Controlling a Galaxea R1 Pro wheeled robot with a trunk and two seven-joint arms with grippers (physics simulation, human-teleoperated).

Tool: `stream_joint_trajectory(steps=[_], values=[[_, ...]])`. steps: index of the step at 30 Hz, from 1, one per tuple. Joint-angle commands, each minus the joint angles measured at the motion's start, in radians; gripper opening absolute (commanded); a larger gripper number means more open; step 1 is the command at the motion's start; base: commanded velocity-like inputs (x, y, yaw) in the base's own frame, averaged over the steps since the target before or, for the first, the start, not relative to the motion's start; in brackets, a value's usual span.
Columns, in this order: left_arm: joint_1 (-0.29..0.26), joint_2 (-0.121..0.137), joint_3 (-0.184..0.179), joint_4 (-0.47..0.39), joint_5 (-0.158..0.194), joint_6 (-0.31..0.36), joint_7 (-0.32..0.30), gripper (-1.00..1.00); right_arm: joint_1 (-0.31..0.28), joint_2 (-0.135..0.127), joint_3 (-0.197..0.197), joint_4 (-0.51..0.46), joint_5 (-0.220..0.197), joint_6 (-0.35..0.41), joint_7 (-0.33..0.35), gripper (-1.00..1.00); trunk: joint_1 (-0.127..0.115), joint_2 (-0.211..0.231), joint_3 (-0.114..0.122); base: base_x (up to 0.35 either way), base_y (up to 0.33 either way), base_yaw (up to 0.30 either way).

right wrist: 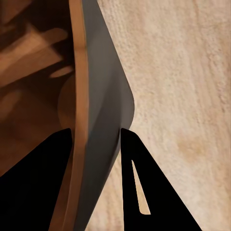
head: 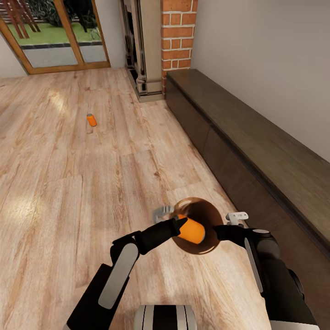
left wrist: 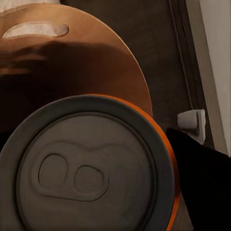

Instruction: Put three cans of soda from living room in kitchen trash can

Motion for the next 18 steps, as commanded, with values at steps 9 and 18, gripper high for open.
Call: stream_joint_trajectory(steps=[9, 18], values=[[0.000, 0.000, -0.052, -0.002, -0.001, -0.053, 0.060, -1.00, 0.000, 0.000, 0.000, 0.000, -0.017, 0.002, 0.002, -1.00, 0.000, 0.000, 0.000, 0.000, 0.000, 0.000], [0.000, 0.000, -0.054, -0.002, -0.007, -0.057, 0.087, -1.00, 0.000, 0.000, 0.001, -0.002, -0.020, 0.003, 0.002, -1.00, 0.000, 0.000, 0.000, 0.000, 0.000, 0.000]])
